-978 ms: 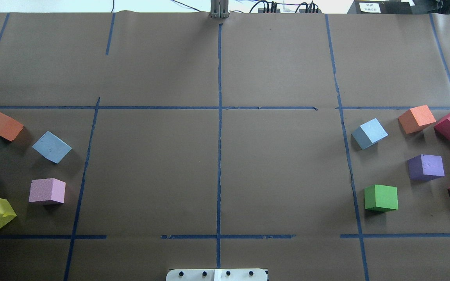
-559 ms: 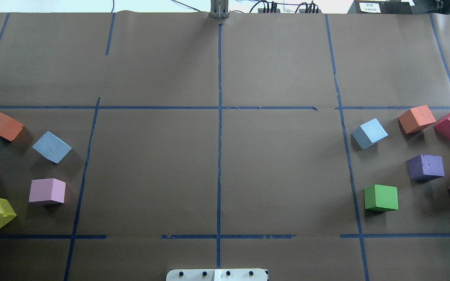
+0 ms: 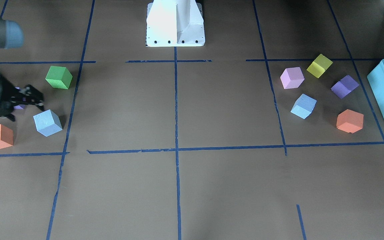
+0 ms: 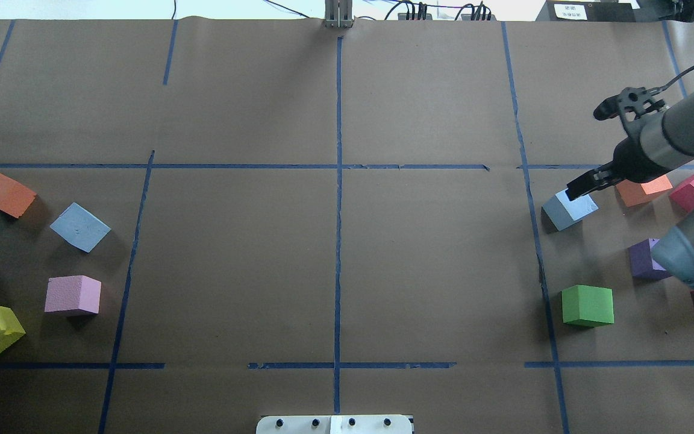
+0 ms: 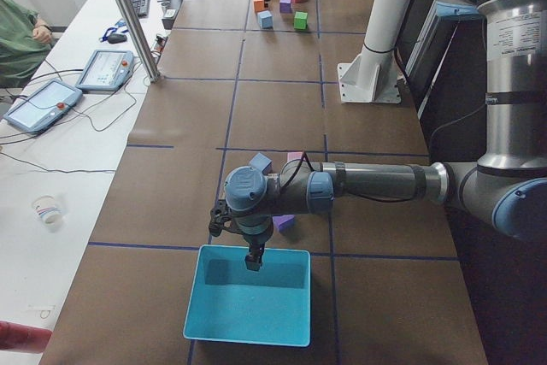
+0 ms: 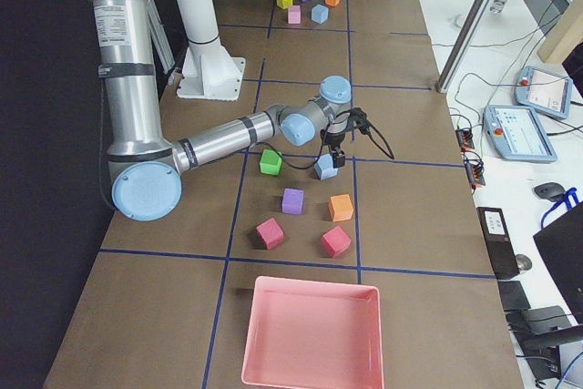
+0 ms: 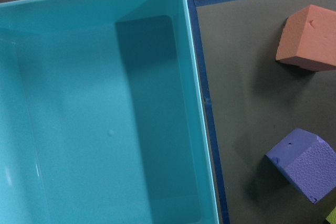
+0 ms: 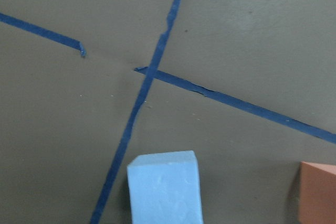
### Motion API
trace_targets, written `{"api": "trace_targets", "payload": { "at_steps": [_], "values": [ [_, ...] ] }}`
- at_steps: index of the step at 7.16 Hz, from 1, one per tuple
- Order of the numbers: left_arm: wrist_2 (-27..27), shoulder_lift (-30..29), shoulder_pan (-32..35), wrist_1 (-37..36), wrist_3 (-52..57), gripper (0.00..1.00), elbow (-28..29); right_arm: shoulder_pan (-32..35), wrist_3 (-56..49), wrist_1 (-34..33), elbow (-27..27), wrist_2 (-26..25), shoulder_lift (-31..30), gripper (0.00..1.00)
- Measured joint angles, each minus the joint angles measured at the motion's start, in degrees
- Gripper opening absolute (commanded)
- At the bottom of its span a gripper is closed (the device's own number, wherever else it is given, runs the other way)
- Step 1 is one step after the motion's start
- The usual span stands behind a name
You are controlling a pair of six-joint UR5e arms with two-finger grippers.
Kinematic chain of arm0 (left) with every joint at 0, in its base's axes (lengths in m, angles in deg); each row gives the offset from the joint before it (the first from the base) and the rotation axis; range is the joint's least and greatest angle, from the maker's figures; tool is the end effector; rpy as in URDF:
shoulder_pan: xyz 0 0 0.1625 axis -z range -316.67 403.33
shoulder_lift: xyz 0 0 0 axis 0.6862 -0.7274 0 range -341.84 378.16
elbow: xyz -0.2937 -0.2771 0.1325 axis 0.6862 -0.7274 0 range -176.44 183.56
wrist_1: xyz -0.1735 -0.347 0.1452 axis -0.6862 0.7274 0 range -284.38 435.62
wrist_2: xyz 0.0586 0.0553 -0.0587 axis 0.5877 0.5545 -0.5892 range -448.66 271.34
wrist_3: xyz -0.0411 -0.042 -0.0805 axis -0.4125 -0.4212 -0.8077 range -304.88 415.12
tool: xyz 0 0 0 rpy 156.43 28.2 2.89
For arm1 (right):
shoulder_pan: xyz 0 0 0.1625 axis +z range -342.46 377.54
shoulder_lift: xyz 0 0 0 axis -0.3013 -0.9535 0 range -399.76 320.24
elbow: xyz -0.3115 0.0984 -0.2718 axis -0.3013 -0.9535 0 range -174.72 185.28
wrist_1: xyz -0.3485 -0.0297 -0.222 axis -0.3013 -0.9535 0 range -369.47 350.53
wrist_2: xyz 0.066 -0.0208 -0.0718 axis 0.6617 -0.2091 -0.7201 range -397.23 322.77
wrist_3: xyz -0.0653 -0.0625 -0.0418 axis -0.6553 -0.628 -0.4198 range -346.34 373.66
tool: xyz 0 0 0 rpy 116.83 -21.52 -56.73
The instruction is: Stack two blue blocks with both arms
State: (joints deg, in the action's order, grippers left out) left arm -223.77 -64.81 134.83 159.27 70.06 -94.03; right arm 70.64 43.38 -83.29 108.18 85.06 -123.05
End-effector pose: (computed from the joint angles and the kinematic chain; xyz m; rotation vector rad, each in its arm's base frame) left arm -0.0740 -0.4305 0.6604 0.0176 0.7934 0.1825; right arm -0.2657 -0.4873 0.4630 0.2092 -0.7911 -0.2941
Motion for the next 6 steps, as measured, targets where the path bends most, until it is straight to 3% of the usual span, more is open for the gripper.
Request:
{"api": "trace_targets", "payload": {
  "at_steps": [2,6],
  "values": [
    [0.02,0.0,0.0,0.0,0.0,1.0,0.03,-3.3,1.96,0.15,-1.83,-2.7,0.78,1.0],
    [-0.06,0.0,0.0,0.02,0.0,1.0,0.04,-3.95,-0.01,0.17,-4.46,-3.11,1.08,1.0]
  ]
}}
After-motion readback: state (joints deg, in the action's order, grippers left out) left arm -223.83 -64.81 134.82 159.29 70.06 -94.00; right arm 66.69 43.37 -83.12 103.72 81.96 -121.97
